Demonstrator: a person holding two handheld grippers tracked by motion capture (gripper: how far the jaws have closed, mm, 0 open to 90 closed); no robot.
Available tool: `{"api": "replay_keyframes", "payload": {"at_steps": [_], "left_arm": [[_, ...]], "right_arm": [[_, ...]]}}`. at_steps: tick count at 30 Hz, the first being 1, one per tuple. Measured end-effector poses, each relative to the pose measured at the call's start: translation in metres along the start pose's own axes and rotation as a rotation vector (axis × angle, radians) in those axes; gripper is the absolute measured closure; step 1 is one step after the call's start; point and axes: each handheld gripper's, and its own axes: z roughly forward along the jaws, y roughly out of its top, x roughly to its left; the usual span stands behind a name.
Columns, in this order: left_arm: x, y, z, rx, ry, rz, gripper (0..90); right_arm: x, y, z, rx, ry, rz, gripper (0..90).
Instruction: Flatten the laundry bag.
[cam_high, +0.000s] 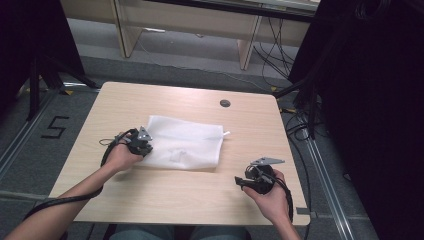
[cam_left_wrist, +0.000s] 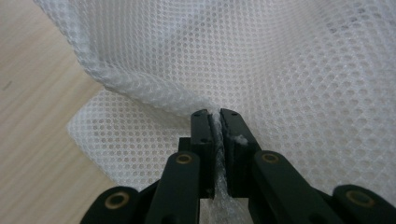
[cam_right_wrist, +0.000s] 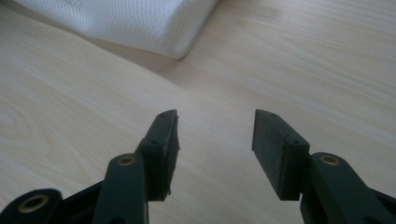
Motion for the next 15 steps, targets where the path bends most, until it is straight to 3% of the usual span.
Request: {"api": "replay_keyframes", "payload": {"at_steps": [4, 7, 8, 10, 11, 12, 14, 15], "left_arm": [[-0.010, 0.002, -0.002, -0.018, -0.030, -0.028, 77.1], [-0.008, 0.004, -0.005, -0.022, -0.054, -0.064, 62.2], [-0.002, 0.007, -0.010, -0.040, -0.064, -0.084, 62.2], [0.010, 0.015, -0.022, -0.089, -0.051, -0.112, 52.4], [0.017, 0.018, -0.028, -0.114, -0.040, -0.127, 49.2], [0.027, 0.023, -0.034, -0.134, -0.021, -0.156, 45.7], [0.035, 0.026, -0.034, -0.126, -0.005, -0.179, 43.3], [0.038, 0.027, -0.032, -0.129, 0.000, -0.182, 42.4]], "right_arm": [[-0.002, 0.000, 0.001, -0.012, 0.009, -0.029, 52.1], [0.000, 0.001, 0.001, -0.011, -0.018, -0.028, 52.6], [0.001, 0.002, -0.001, 0.005, -0.053, -0.035, 53.2], [0.005, 0.003, -0.001, -0.001, -0.045, 0.006, 55.5], [0.003, 0.004, 0.002, -0.039, -0.036, -0.026, 56.9], [0.011, 0.009, -0.001, 0.022, -0.031, 0.030, 62.1], [0.012, 0.013, 0.003, -0.005, -0.029, -0.029, 68.3], [0.017, 0.017, 0.004, 0.002, -0.015, -0.005, 72.7]]}}
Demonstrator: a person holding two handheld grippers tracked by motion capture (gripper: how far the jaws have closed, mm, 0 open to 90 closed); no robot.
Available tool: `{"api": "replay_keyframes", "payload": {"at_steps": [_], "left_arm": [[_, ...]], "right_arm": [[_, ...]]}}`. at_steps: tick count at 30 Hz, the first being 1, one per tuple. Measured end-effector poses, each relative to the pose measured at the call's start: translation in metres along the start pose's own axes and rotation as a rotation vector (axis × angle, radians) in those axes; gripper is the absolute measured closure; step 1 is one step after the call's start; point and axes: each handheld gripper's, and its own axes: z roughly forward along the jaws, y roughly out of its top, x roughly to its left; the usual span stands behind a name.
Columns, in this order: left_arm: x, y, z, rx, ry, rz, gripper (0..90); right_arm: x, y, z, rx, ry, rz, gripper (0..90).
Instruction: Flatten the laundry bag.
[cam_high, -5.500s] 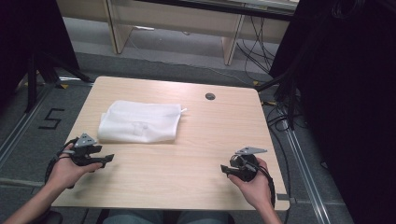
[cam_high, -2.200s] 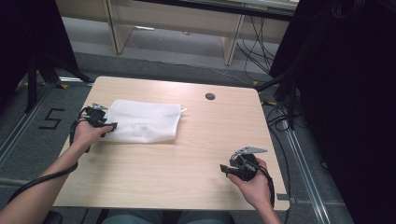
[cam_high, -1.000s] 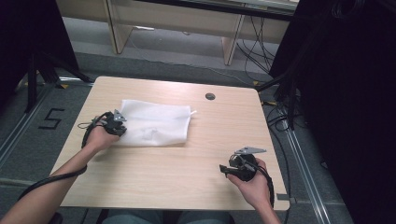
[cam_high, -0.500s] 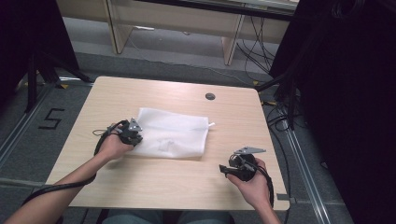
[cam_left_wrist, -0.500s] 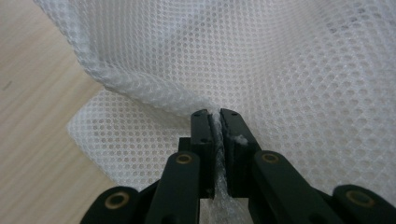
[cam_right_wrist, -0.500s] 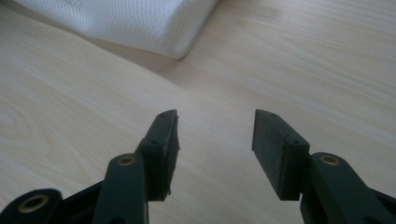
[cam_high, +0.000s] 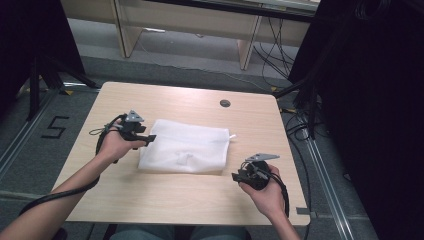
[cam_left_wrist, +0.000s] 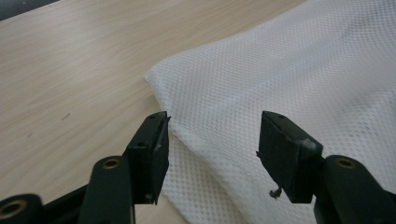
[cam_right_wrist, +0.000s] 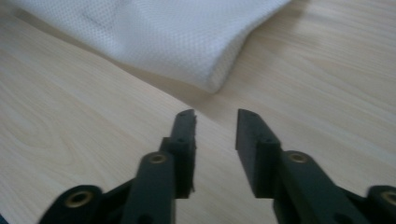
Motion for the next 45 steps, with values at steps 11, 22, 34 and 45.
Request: {"api": "replay_keyframes", "payload": {"at_steps": [11, 22, 34, 45], "left_arm": [[0.010, 0.021, 0.035, 0.049, 0.036, -0.059, 42.3], [0.008, 0.030, 0.063, 0.072, 0.067, -0.058, 46.0], [0.006, 0.025, 0.080, 0.152, 0.089, 0.021, 58.7], [0.000, 0.023, 0.085, 0.191, 0.104, 0.131, 84.9]], "right_arm": [[0.015, 0.038, 0.023, 0.074, 0.008, -0.102, 89.6], [0.026, 0.050, 0.052, 0.078, -0.001, -0.139, 87.0], [0.026, 0.040, 0.070, 0.146, -0.009, -0.137, 87.0], [0.026, 0.039, 0.074, 0.143, -0.004, -0.159, 84.3]]}}
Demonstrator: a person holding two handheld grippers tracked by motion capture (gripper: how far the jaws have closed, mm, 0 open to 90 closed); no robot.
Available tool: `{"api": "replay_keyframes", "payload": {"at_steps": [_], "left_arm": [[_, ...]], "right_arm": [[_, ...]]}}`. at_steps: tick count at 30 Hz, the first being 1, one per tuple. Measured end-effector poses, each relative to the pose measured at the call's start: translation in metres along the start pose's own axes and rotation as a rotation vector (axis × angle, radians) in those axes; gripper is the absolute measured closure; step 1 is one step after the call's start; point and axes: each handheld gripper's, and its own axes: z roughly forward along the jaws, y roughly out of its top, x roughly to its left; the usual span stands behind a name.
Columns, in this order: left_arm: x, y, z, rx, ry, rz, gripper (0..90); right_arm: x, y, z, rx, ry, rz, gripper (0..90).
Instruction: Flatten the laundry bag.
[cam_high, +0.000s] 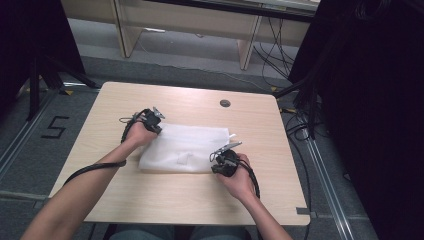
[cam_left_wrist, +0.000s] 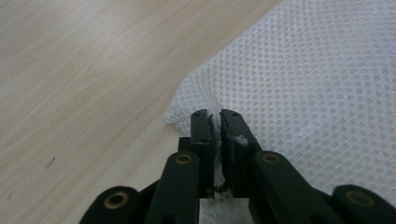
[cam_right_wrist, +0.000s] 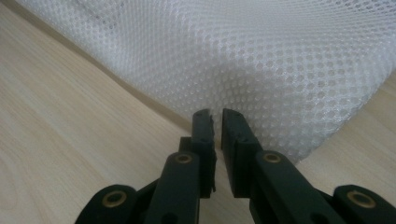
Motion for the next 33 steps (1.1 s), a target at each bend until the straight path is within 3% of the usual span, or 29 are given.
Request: {"api": "replay_keyframes", "payload": {"at_steps": [5, 6, 7, 11, 12, 16, 20, 21, 23, 26, 28, 30, 33], "left_arm": [[0.001, 0.003, -0.007, -0.020, 0.007, -0.005, 86.4], [0.002, 0.006, -0.013, -0.050, 0.000, -0.016, 86.5], [0.002, 0.006, -0.013, -0.050, 0.000, -0.016, 86.6], [-0.001, 0.011, -0.035, -0.146, -0.017, -0.036, 86.7], [-0.001, 0.011, -0.035, -0.146, -0.017, -0.036, 86.7], [-0.008, 0.014, -0.059, -0.242, -0.048, -0.016, 86.9], [-0.015, 0.013, -0.072, -0.292, -0.075, 0.004, 86.9], [-0.021, 0.010, -0.078, -0.313, -0.096, 0.030, 87.0], [-0.024, 0.009, -0.081, -0.313, -0.106, 0.041, 87.0], [-0.039, 0.001, -0.088, -0.339, -0.170, 0.065, 87.0], [-0.043, -0.001, -0.089, -0.345, -0.176, 0.072, 86.9], [-0.057, -0.011, -0.091, -0.328, -0.216, 0.119, 86.9], [-0.067, -0.018, -0.091, -0.314, -0.244, 0.144, 86.9]], "right_arm": [[0.000, 0.000, 0.000, -0.004, 0.002, -0.001, 84.3], [0.001, 0.000, -0.001, 0.009, 0.010, 0.027, 84.2], [0.001, 0.000, -0.001, 0.009, 0.008, 0.025, 84.1], [0.000, 0.001, 0.001, 0.001, 0.005, 0.015, 83.6], [0.002, 0.001, 0.000, 0.013, 0.006, 0.041, 83.5], [0.003, 0.001, 0.001, 0.013, 0.004, 0.035, 83.1], [0.003, 0.000, 0.001, 0.005, 0.008, 0.038, 82.6], [0.003, 0.001, 0.001, 0.009, 0.010, 0.035, 82.6], [0.001, 0.001, 0.002, 0.002, 0.014, 0.020, 82.6], [0.001, 0.000, 0.004, 0.007, 0.013, 0.026, 82.5], [0.002, 0.000, 0.006, 0.009, 0.018, 0.026, 82.4], [0.003, -0.001, 0.006, 0.012, 0.022, 0.023, 82.3], [0.004, 0.000, 0.006, 0.022, 0.026, 0.035, 82.0]]}}
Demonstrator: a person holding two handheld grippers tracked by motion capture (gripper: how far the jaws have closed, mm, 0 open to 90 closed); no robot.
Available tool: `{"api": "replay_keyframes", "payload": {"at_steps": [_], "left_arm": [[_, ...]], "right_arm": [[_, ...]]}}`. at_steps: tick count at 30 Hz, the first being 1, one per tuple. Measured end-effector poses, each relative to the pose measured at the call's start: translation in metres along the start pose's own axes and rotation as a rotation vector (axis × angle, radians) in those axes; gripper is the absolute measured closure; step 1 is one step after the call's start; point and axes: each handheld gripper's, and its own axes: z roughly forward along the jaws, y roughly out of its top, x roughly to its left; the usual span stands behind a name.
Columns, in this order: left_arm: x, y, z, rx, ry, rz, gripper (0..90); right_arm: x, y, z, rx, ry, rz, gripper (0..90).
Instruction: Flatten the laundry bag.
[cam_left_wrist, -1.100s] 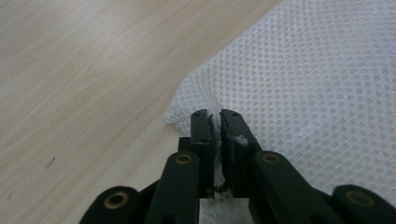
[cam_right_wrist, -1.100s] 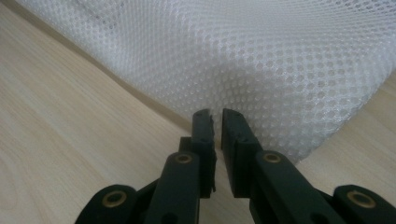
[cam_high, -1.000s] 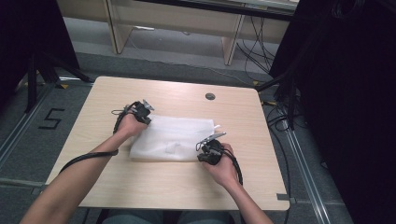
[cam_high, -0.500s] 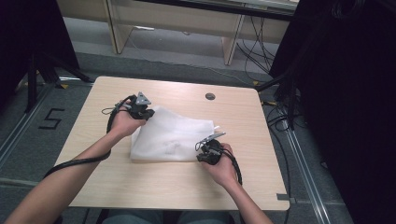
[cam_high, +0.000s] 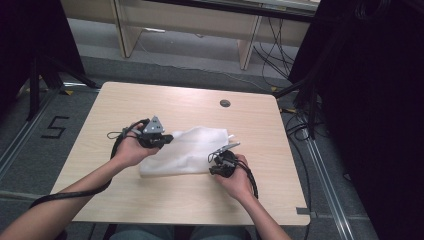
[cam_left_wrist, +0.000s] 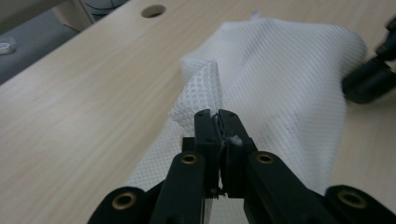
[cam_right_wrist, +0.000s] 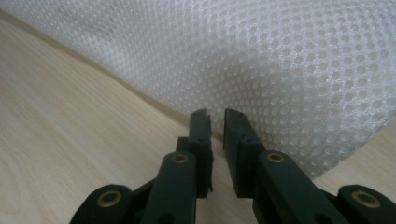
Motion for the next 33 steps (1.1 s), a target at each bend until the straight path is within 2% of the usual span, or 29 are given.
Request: {"api": "replay_keyframes", "payload": {"at_steps": [1, 2, 3, 6, 8, 9, 11, 12, 13, 15, 18, 20, 22, 23, 24, 25, 27, 28, 30, 33], "left_arm": [[-0.010, -0.007, 0.001, 0.020, -0.031, 0.019, 86.9], [-0.010, -0.007, 0.001, 0.020, -0.031, 0.019, 86.9], [-0.019, -0.015, 0.004, 0.037, -0.053, 0.024, 86.9], [-0.027, -0.022, 0.007, 0.052, -0.073, 0.044, 86.8], [-0.033, -0.028, 0.009, 0.060, -0.074, 0.053, 86.8], [-0.035, -0.030, 0.010, 0.058, -0.076, 0.061, 86.8], [-0.039, -0.032, 0.010, 0.068, -0.089, 0.068, 86.7], [-0.040, -0.033, 0.010, 0.074, -0.084, 0.070, 86.7], [-0.040, -0.033, 0.010, 0.074, -0.084, 0.070, 86.6], [-0.043, -0.036, 0.013, 0.076, -0.085, 0.071, 86.6], [-0.045, -0.037, 0.014, 0.084, -0.085, 0.074, 86.5], [-0.047, -0.038, 0.015, 0.094, -0.094, 0.081, 86.4], [-0.046, -0.039, 0.016, 0.105, -0.092, 0.087, 86.4], [-0.047, -0.039, 0.016, 0.099, -0.096, 0.081, 86.2], [-0.048, -0.040, 0.017, 0.100, -0.097, 0.081, 86.2], [-0.048, -0.040, 0.017, 0.110, -0.100, 0.091, 86.2], [-0.049, -0.041, 0.018, 0.108, -0.102, 0.095, 86.1], [-0.050, -0.041, 0.018, 0.113, -0.103, 0.098, 86.1], [-0.050, -0.041, 0.019, 0.118, -0.101, 0.109, 86.0], [-0.051, -0.041, 0.019, 0.115, -0.106, 0.104, 86.0]], "right_arm": [[0.000, 0.000, 0.000, -0.002, 0.000, -0.003, 81.5], [0.000, 0.000, 0.000, -0.002, 0.000, -0.003, 81.5], [-0.001, 0.000, 0.000, -0.014, 0.002, -0.010, 80.3], [-0.002, 0.002, -0.002, -0.025, 0.007, -0.009, 79.5], [0.000, 0.005, -0.011, -0.041, 0.014, 0.020, 77.9], [0.000, 0.005, -0.011, -0.041, 0.014, 0.020, 77.9], [0.000, 0.009, -0.020, -0.077, 0.010, 0.014, 74.8], [-0.001, 0.011, -0.021, -0.099, 0.008, 0.015, 73.2], [-0.001, 0.011, -0.021, -0.099, 0.008, 0.015, 73.2], [0.000, 0.020, -0.024, -0.133, 0.009, 0.037, 69.3], [0.000, 0.030, -0.023, -0.141, 0.006, 0.039, 67.0], [0.002, 0.045, -0.016, -0.127, 0.006, 0.040, 63.1], [0.002, 0.048, -0.013, -0.121, 0.012, 0.036, 62.0], [0.005, 0.054, -0.003, -0.120, 0.024, 0.047, 59.5], [0.006, 0.056, 0.002, -0.111, 0.023, 0.048, 58.1], [0.008, 0.058, 0.005, -0.080, 0.042, 0.067, 56.9], [0.008, 0.059, 0.009, -0.092, 0.040, 0.063, 55.5], [0.010, 0.061, 0.015, -0.076, 0.048, 0.100, 52.6], [0.009, 0.062, 0.022, -0.058, 0.049, 0.104, 50.5], [0.011, 0.063, 0.029, -0.031, 0.049, 0.127, 48.5]]}}
